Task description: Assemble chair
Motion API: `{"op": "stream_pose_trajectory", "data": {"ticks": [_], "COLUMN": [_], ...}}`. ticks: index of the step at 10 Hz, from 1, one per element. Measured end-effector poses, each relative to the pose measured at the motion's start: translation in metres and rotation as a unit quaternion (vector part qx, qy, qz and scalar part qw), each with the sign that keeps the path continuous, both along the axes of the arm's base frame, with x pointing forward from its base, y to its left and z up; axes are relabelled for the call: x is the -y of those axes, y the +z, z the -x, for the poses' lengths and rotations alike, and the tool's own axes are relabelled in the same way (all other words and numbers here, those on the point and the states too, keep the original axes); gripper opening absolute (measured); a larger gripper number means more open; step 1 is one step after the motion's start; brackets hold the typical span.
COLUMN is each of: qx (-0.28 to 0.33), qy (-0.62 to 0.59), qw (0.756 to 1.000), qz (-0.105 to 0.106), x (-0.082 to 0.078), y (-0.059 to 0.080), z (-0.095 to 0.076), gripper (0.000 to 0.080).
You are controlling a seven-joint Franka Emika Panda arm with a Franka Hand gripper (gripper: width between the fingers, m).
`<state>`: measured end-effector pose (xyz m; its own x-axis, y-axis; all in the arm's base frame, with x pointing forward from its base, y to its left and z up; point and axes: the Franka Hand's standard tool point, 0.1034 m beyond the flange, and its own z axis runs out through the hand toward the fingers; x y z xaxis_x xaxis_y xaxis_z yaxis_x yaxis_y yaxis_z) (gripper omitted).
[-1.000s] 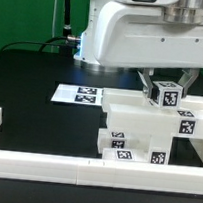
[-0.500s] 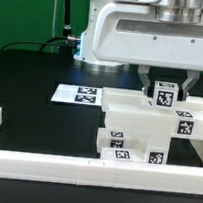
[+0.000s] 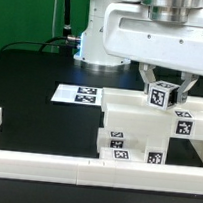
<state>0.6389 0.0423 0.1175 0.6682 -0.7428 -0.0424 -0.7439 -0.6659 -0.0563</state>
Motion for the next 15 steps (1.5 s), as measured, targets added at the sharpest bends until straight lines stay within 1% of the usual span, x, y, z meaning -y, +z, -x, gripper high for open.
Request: {"op": "stream_pose_trajectory", "data": {"ticks": [2, 3, 4, 5, 6, 7, 8, 9, 10, 11, 12, 13, 15], "qx": [-0.005, -0.005, -0.005, -0.004, -0.004, -0.004, -0.003, 0.0, 0.003, 0.006, 0.011, 0.016, 0.019], "qy": [-0.065, -0.067, -0.064, -0.059, -0.05, -0.05, -0.043, 0.018, 0.096, 0.183, 0.237, 0.284, 0.357], "qw": [0.998, 0.998, 0.998, 0.998, 0.999, 0.999, 0.999, 1.0, 0.995, 0.983, 0.971, 0.958, 0.934], "qz": [-0.003, -0.003, -0.003, -0.003, -0.002, -0.002, -0.002, 0.001, 0.012, 0.021, 0.022, 0.027, 0.029], "x": [0.0025, 0.0018, 0.0018, 0.0018, 0.0018, 0.0017, 0.0019, 0.0018, 0.0015, 0.0036, 0.0043, 0.0047, 0.0063], "y": [-0.0008, -0.0008, -0.0009, -0.0009, -0.0009, -0.0009, -0.0009, -0.0009, -0.0004, 0.0005, 0.0007, 0.0002, 0.0], "z": [0.0006, 0.0006, 0.0007, 0.0007, 0.0007, 0.0007, 0.0007, 0.0011, 0.0016, 0.0013, 0.0006, -0.0005, -0.0005], "gripper": [0.0279, 0.0373, 0.0373, 0.0508, 0.0508, 0.0625, 0.0642, 0.0642, 0.0648, 0.0649, 0.0649, 0.0649, 0.0649]}}
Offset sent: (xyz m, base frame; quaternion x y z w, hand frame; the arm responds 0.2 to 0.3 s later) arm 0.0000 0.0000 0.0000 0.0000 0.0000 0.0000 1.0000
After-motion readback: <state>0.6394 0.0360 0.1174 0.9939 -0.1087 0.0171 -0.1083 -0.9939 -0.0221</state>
